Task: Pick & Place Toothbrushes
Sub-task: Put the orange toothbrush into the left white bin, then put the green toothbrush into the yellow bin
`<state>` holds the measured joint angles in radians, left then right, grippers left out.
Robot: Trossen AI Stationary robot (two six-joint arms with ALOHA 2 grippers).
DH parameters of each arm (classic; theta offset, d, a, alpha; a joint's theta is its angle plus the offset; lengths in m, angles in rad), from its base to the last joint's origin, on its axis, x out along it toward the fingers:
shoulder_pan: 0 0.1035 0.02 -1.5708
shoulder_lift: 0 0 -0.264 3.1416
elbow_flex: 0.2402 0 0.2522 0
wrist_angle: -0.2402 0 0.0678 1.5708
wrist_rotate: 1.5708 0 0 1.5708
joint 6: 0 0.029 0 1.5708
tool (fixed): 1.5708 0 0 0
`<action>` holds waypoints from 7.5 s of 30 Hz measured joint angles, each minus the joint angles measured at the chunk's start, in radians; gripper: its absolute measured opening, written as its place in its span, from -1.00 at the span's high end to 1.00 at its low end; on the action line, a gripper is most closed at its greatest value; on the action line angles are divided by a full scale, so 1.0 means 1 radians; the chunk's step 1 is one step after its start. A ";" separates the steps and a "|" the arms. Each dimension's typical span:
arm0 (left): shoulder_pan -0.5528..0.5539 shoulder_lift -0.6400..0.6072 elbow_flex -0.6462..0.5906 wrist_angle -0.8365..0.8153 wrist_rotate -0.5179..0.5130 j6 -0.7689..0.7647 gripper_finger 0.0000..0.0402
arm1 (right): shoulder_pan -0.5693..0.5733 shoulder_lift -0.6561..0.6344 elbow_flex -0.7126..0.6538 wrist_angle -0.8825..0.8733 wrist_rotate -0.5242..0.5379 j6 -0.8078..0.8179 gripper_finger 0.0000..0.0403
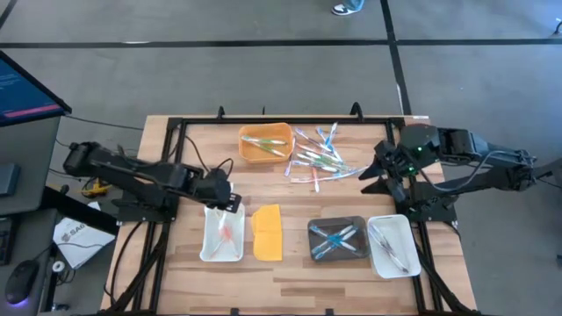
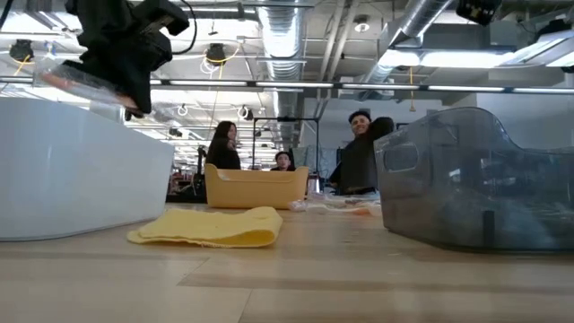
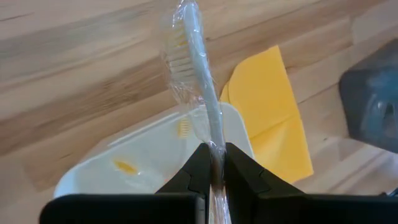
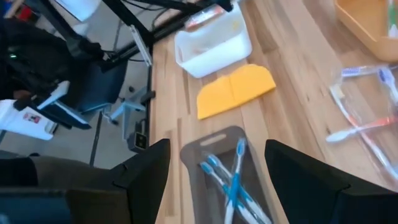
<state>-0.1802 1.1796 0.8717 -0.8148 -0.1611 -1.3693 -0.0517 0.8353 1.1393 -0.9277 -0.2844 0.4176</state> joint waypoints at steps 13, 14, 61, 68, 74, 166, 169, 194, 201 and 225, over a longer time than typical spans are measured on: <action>-0.184 0.045 -0.004 0.041 -0.069 -0.100 0.92 | 0.000 -0.006 0.000 -0.053 -0.002 0.025 -0.28; -0.200 0.055 -0.004 0.042 -0.074 -0.103 0.92 | 0.000 -0.006 0.000 -0.056 -0.002 0.025 -0.28; -0.239 0.019 -0.004 0.114 -0.139 0.001 0.22 | -0.055 0.075 0.000 0.048 0.038 -0.029 -0.28; -0.189 -0.119 -0.004 0.179 -0.382 0.100 0.22 | -0.170 0.239 0.000 0.061 0.109 -0.030 -0.28; -0.033 -0.189 -0.004 0.299 -0.311 0.389 0.24 | -0.298 0.416 0.000 0.069 0.087 -0.131 -0.28; 0.234 -0.197 -0.004 0.645 0.039 0.811 0.26 | -0.469 0.995 -0.001 0.309 0.185 -0.462 0.33; 0.231 -0.197 -0.004 0.645 0.039 0.807 0.26 | -0.466 1.008 0.004 0.335 0.185 -0.450 0.30; 0.227 -0.197 -0.004 0.659 0.039 0.788 0.26 | -0.453 1.051 0.002 0.279 0.187 -0.444 0.74; 0.227 -0.197 -0.004 0.659 0.040 0.787 0.26 | -0.428 1.043 0.002 0.221 0.181 -0.448 0.93; 0.227 -0.197 -0.004 0.660 0.039 0.788 0.26 | -0.434 0.773 0.002 0.194 0.180 -0.319 0.93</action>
<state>0.0471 0.9825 0.8677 -0.1551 -0.1216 -0.5812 -0.4861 1.6086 1.1408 -0.7333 -0.1047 0.0986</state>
